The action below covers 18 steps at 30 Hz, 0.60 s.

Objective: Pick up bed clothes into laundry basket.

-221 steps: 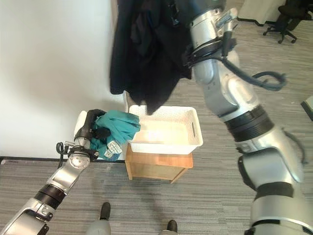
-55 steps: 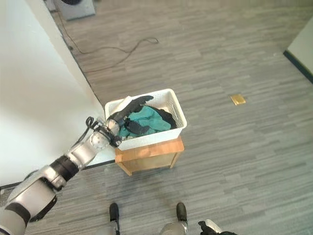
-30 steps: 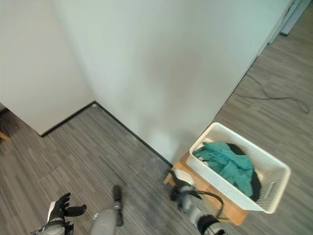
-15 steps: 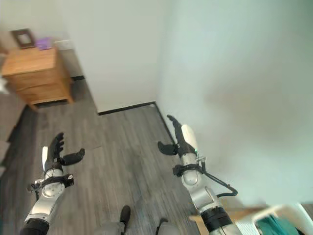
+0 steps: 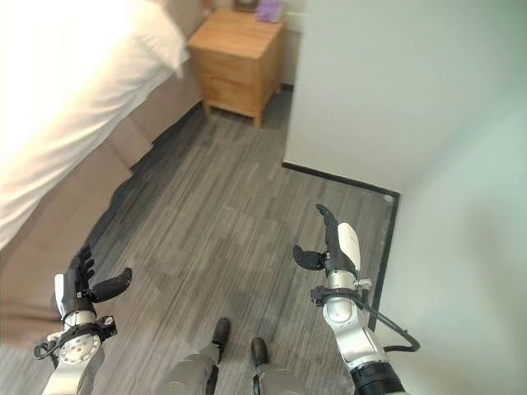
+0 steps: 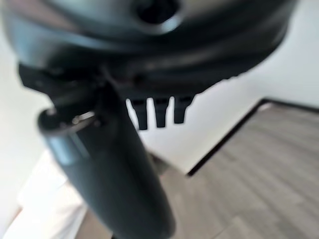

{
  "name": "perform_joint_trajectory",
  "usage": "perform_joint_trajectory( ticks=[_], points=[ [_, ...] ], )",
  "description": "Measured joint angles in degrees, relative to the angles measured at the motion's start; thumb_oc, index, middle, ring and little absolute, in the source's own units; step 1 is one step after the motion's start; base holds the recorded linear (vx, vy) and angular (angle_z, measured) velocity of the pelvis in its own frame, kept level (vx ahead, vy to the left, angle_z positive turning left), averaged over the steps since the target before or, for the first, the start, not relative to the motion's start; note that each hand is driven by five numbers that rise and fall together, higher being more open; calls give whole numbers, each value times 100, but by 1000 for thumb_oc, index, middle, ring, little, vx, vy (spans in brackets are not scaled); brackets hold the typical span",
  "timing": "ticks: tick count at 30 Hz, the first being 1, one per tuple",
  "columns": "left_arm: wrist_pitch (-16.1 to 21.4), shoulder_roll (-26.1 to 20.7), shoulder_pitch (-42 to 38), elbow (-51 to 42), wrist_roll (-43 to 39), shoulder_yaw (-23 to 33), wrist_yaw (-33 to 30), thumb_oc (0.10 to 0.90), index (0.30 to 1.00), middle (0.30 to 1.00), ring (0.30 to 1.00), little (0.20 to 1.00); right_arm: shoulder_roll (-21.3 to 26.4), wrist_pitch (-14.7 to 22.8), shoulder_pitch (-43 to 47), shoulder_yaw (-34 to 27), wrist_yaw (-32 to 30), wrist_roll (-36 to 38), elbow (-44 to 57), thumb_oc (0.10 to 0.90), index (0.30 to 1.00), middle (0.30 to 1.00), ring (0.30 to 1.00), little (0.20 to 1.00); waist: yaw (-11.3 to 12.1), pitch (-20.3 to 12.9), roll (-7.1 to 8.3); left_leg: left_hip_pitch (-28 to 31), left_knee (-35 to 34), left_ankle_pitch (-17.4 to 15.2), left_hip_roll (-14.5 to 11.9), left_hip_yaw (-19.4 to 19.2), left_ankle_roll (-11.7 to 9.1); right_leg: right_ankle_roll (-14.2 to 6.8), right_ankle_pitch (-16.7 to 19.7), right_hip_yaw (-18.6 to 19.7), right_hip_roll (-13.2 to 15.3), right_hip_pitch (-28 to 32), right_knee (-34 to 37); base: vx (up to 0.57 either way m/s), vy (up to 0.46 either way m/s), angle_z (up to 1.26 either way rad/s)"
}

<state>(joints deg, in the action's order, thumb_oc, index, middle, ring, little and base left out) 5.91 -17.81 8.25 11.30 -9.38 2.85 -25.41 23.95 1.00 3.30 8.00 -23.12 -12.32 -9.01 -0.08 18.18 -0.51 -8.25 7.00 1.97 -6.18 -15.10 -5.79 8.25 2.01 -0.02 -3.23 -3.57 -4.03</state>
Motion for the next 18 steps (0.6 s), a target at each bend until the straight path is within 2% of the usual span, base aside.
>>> perform_joint_trajectory(
  ticks=[1, 2, 3, 5, 6, 7, 8, 9, 11, 12, 13, 14, 16, 17, 18],
  points=[
    [13, -40, -8, -135, 48, 27, 2, 800, 900, 900, 900, 900, 34, 2, 104, -184, -19, -16, 178, 800, 900, 900, 900, 900, -27, 17, 135, 247, 777, -320, -435, 358, -490, 16, 36, -505, 162, -30, 11, -249, -129, 150],
    [15, -33, -37, -135, 44, 23, 4, 800, 900, 900, 900, 900, 47, 2, 137, -291, -25, -15, 245, 800, 900, 900, 900, 900, -78, 23, 150, 373, 1096, -411, -593, 374, -622, 16, 28, -721, 240, -6, 14, -171, -80, 163],
    [17, -25, -94, -133, 44, 19, 5, 800, 900, 900, 900, 900, 90, 2, 146, -399, -42, -14, 334, 800, 900, 900, 900, 900, -152, 23, 152, 513, 1369, -457, -774, 324, -693, 11, 15, -909, 316, 15, 6, -69, 5, 128],
    [80, -2, -187, -256, -28, 48, 3, 800, 900, 900, 900, 900, 296, 23, 296, -555, -92, -16, 432, 800, 900, 900, 900, 900, -341, -8, 128, 1065, 1288, -489, -1183, 228, -621, -74, -4, -1230, 397, -13, 19, -123, 77, 124],
    [94, 25, -191, -365, -51, 62, 3, 800, 900, 900, 900, 900, 313, 25, 299, -616, -92, -16, 498, 800, 900, 900, 900, 900, -408, -10, 112, 1201, 1095, -484, -1257, 201, -613, -61, 8, -1293, 402, -37, 22, -126, 78, 79],
    [111, 42, -155, -467, -94, 76, 55, 800, 900, 900, 900, 900, 311, 25, 295, -675, -85, -11, 544, 800, 900, 900, 900, 900, -385, -2, 95, 1370, 934, -524, -1298, 77, -687, -116, 39, -1590, 469, -46, 6, -54, 118, 97],
    [131, 83, -178, -615, -176, 71, 146, 800, 900, 900, 900, 900, 329, 35, 220, -733, -79, -9, 564, 800, 900, 900, 900, 900, -561, -24, 61, 1510, 522, -545, -1386, -185, -738, -133, 66, -1773, 478, -9, 26, -127, 225, 126],
    [148, 160, -142, -850, -187, 61, 311, 800, 900, 900, 900, 900, 406, 51, 94, -863, 4, -5, 561, 800, 900, 900, 900, 900, -557, -76, -54, 1731, -230, -510, -1307, -509, -660, -213, 117, -2119, 512, -32, 24, -114, 291, 120],
    [159, 147, -79, -1100, -183, 70, 479, 800, 900, 900, 900, 900, 424, 49, 46, -942, 95, 3, 563, 800, 900, 900, 900, 900, -490, -104, -127, 1882, -862, -483, -1026, -641, -597, -330, 209, -2312, 563, -42, 41, -90, 195, 72],
    [160, 154, -75, -1179, -172, 59, 533, 800, 900, 900, 900, 900, 477, 50, 13, -976, 141, 2, 562, 800, 900, 900, 900, 900, -516, -150, -206, 1882, -1048, -456, -859, -606, -441, -373, 233, -2408, 577, -83, 18, -50, 263, 51],
    [176, 121, -63, -1196, -163, 129, 590, 800, 900, 900, 900, 900, 445, 81, -27, -975, 209, -10, 562, 800, 900, 900, 900, 900, -337, -252, -246, 1844, -1179, -69, -672, -418, -215, -489, 212, -2392, 706, -275, -226, -78, 325, 27],
    [167, 105, -9, -1187, -160, 227, 597, 800, 900, 900, 900, 900, 369, 94, -46, -944, 262, -6, 589, 800, 900, 900, 900, 900, -227, -301, -161, 1744, -1158, -86, -511, -406, -133, -547, 195, -2358, 883, -375, -382, -44, 216, 10],
    [164, 101, 72, -1199, -159, 360, 599, 800, 900, 900, 900, 900, 337, 95, -166, -903, 322, 18, 765, 800, 900, 900, 900, 900, -216, -334, -52, 1692, -1136, -116, -208, -297, 36, -778, 196, -2351, 1294, -459, -615, -96, 121, 38],
    [170, 35, 108, -1243, -154, 452, 579, 800, 900, 900, 900, 900, 262, 121, -208, -849, 359, 43, 826, 800, 900, 900, 900, 900, -191, -402, 45, 1619, -1110, 0, 0, -291, 192, -1024, 278, -2307, 1568, -514, -795, -149, 115, 56],
    [172, -5, 81, -1260, -147, 497, 556, 800, 900, 900, 900, 900, 167, 121, -206, -823, 374, 85, 852, 800, 900, 900, 900, 900, -166, -402, 93, 1580, -1107, 13, 68, -252, 245, -1139, 380, -2286, 1674, -544, -892, -128, 45, 56]
  ],
)
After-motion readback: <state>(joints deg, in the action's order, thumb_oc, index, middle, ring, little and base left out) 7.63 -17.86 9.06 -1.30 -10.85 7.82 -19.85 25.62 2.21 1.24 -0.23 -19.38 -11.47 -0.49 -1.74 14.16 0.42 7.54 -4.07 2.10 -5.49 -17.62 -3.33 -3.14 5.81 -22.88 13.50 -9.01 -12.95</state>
